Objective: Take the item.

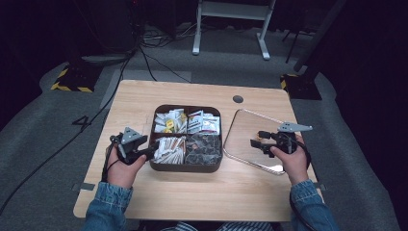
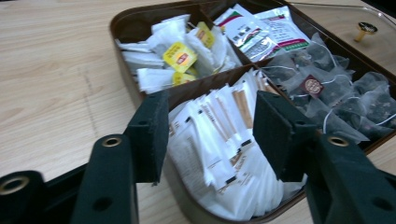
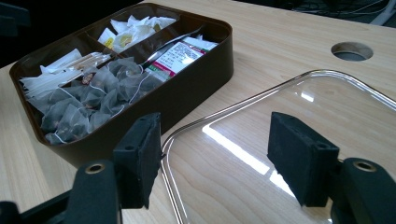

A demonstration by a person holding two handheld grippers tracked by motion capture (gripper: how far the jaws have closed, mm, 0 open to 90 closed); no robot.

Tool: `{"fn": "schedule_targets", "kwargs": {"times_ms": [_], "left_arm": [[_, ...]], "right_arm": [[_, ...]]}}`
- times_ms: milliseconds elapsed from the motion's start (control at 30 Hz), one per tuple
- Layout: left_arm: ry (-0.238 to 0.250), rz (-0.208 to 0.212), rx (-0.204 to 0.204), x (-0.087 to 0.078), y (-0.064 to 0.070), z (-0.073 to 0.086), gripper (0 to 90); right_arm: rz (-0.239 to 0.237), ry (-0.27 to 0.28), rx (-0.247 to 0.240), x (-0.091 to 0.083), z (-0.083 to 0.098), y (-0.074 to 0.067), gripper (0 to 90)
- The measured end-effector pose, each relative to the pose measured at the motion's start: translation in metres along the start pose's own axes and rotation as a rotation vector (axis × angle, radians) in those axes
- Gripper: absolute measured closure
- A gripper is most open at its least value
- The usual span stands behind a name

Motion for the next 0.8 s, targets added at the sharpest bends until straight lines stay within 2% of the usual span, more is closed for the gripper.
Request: {"fn": "schedule_targets", "kwargs": {"times_ms": [100, 167, 333, 567, 800], "left_arm": [[-0.035, 0.015, 0.010, 0.010, 0.003, 0.000, 52.9], [-0.072, 0.008, 0.013, 0.016, 0.003, 0.002, 56.5], [-0.146, -0.041, 0.013, 0.030, -0.003, 0.010, 63.9], [-0.235, -0.139, 0.035, 0.034, -0.014, 0.022, 69.1], [-0.290, -0.126, 0.017, 0.040, -0.015, 0.031, 77.9]], "right_arm": [[-0.008, -0.006, 0.006, 0.000, 0.004, -0.001, 36.2], [-0.012, -0.006, 0.009, 0.000, 0.005, -0.002, 36.1], [-0.024, -0.001, 0.007, -0.003, 0.006, -0.005, 36.0], [-0.036, 0.006, 0.000, -0.002, 0.005, -0.008, 36.0], [-0.032, -0.002, 0.007, -0.001, 0.009, -0.005, 36.0]]}}
Point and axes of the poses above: each handheld gripper's, and its own axes: x roughly forward along the jaws, z roughly out of its underside, y roughly to its right, the point moved 9 cm from there along x, roughly forward along the jaws, and after that the axes turned 14 degrees about z, right-handed, at the moved point
